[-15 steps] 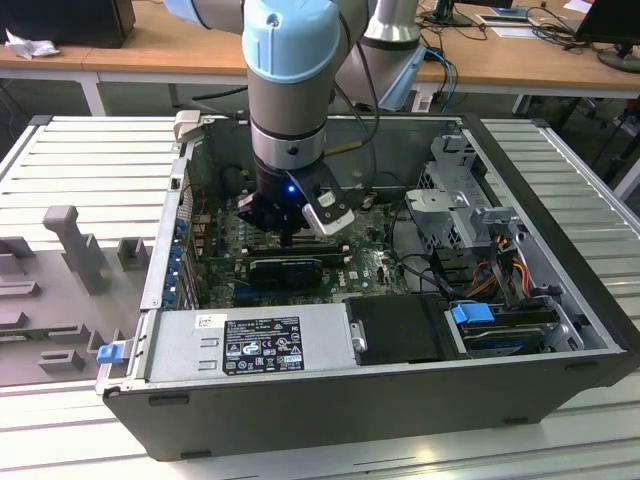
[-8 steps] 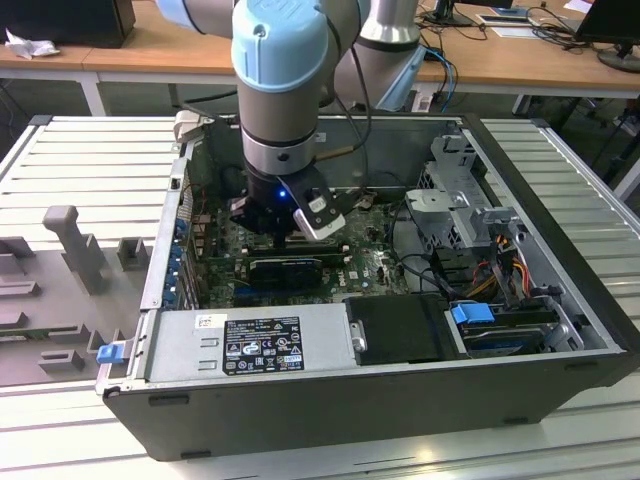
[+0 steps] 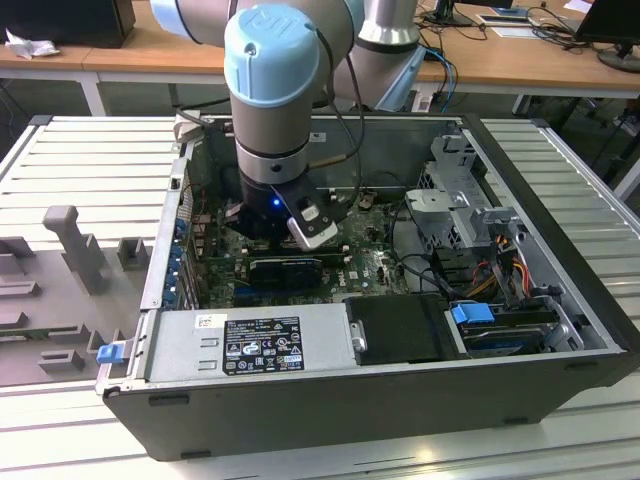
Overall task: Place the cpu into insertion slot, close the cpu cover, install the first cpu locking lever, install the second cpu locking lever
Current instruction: 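Install the second cpu locking lever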
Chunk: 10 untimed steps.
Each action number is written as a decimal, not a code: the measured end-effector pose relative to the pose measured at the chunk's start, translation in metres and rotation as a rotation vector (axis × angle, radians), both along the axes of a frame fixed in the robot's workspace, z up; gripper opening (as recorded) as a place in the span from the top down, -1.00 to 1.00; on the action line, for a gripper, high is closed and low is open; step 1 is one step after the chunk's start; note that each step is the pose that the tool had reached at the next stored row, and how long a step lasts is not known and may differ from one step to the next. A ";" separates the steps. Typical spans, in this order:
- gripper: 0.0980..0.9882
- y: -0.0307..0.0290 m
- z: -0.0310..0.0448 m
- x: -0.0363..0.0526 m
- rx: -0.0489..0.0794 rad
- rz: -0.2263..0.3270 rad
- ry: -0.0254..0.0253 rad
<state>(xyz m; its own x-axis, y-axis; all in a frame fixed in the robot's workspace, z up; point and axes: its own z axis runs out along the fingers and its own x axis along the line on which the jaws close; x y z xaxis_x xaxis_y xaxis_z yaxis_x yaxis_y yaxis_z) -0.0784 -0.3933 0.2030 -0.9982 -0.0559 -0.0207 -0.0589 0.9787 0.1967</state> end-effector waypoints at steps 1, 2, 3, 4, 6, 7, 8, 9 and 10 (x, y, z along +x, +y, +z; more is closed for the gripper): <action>0.98 0.0000 -0.0006 0.0000 0.006 0.000 0.0001; 0.98 0.0001 -0.0012 0.0001 0.015 0.000 -0.0001; 0.98 0.0000 -0.0019 0.0000 0.028 0.000 -0.0001; 0.98 0.0000 -0.0023 0.0000 0.036 0.001 0.0000; 0.98 0.0001 -0.0037 0.0000 0.050 0.001 -0.0001; 0.98 0.0001 -0.0045 0.0000 0.054 0.001 -0.0002; 0.98 0.0001 -0.0052 0.0000 0.058 0.002 -0.0002; 0.98 0.0001 -0.0060 -0.0001 0.063 0.002 -0.0003; 0.98 0.0001 -0.0063 -0.0008 0.068 0.003 0.0000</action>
<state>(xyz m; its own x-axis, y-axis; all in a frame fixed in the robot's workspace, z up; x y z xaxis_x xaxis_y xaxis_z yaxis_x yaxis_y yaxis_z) -0.0792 -0.3932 0.1967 -0.9981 -0.0570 -0.0246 -0.0614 0.9630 0.2625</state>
